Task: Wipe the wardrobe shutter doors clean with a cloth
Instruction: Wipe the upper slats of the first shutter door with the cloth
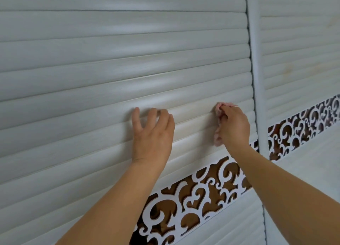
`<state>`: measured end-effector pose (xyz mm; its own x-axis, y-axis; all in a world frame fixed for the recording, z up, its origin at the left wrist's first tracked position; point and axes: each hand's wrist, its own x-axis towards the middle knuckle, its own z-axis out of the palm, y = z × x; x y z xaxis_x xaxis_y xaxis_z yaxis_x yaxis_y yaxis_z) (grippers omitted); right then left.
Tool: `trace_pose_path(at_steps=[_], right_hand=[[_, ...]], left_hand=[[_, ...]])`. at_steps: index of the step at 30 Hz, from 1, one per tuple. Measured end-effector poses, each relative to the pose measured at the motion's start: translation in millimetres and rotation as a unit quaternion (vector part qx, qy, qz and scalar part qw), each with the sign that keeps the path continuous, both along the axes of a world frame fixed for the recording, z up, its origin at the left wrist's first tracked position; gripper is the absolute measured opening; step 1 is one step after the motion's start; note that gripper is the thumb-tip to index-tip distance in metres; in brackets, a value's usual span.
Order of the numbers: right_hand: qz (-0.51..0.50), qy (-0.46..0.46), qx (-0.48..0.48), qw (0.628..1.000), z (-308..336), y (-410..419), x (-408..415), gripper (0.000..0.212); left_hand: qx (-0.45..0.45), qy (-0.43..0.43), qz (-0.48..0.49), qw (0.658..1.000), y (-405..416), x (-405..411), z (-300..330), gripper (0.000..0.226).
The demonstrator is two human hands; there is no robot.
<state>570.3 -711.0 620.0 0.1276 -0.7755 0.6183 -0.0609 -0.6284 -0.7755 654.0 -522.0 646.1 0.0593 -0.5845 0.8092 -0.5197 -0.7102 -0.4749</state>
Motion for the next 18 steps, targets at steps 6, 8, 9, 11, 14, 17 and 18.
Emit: trace_pose_path(at_steps=[6,8,9,11,14,17,18], right_hand=[[-0.007,-0.106,0.083,0.991,29.4,11.4,6.2,0.021],[0.015,-0.073,0.052,0.996,24.7,34.7,13.6,0.025],[0.044,-0.063,0.023,0.997,22.4,47.7,15.9,0.024],[0.07,-0.041,-0.101,0.992,11.7,60.3,24.8,0.023],[0.048,0.015,-0.207,0.977,1.8,40.8,27.0,0.021],[-0.02,0.043,-0.199,0.979,9.0,5.0,11.3,0.023],[-0.027,0.019,-0.156,0.987,12.3,-8.4,8.9,0.023]], left_hand=[[-0.008,-0.032,-0.029,0.999,-1.3,4.7,-1.4,0.055],[-0.007,-0.037,-0.038,0.999,-1.6,7.4,-1.2,0.055],[-0.007,-0.04,-0.039,0.998,-2.3,8.1,-1.3,0.053],[-0.009,-0.047,-0.038,0.998,-4.5,7.6,-1.3,0.046],[-0.015,-0.045,-0.039,0.998,-8.8,4.6,-0.5,0.039],[-0.02,-0.046,-0.016,0.999,-12.2,1.9,0.1,0.048],[-0.024,-0.048,-0.007,0.999,-13.9,0.7,-0.1,0.052]])
